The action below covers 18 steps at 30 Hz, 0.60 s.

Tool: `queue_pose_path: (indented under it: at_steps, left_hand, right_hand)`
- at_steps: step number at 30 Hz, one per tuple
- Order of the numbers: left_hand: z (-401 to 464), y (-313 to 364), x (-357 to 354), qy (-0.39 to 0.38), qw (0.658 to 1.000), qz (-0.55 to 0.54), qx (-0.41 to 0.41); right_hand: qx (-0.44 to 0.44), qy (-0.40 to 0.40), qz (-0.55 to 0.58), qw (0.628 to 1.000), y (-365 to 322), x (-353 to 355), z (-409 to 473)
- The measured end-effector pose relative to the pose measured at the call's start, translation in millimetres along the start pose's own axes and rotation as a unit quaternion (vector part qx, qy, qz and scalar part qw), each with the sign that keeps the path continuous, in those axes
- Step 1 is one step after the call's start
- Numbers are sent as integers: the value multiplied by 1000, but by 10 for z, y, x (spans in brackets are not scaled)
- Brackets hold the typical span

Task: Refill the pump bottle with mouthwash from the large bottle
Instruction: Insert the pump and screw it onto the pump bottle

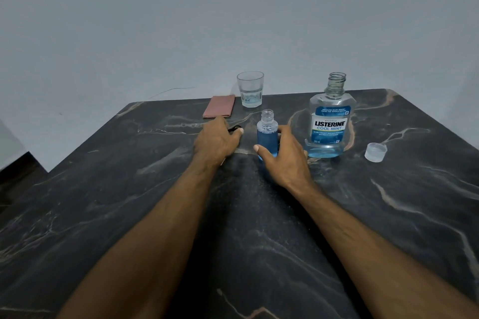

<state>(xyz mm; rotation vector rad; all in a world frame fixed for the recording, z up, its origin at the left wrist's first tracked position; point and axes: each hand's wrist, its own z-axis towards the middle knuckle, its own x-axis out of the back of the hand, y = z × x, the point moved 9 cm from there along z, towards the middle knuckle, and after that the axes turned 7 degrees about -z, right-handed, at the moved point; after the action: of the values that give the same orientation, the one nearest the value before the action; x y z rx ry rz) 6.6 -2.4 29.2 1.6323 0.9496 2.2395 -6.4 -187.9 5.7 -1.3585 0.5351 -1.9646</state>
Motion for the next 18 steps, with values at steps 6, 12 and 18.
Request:
queue_pose_path:
  at_steps: [6, 12, 18]
  left_hand:
    - [104, 18, -162, -26, 997, 66, 7]
    - [181, 9, 2, 17, 984, -177, 12]
    - [220, 554, 587, 29, 813, -580, -46]
  right_hand:
    - [-9, 6, -11, 1000, 35, -15, 11]
    - [-9, 5, -6, 1000, 38, -7, 4]
    - [-14, 2, -4, 1000, 37, -9, 8]
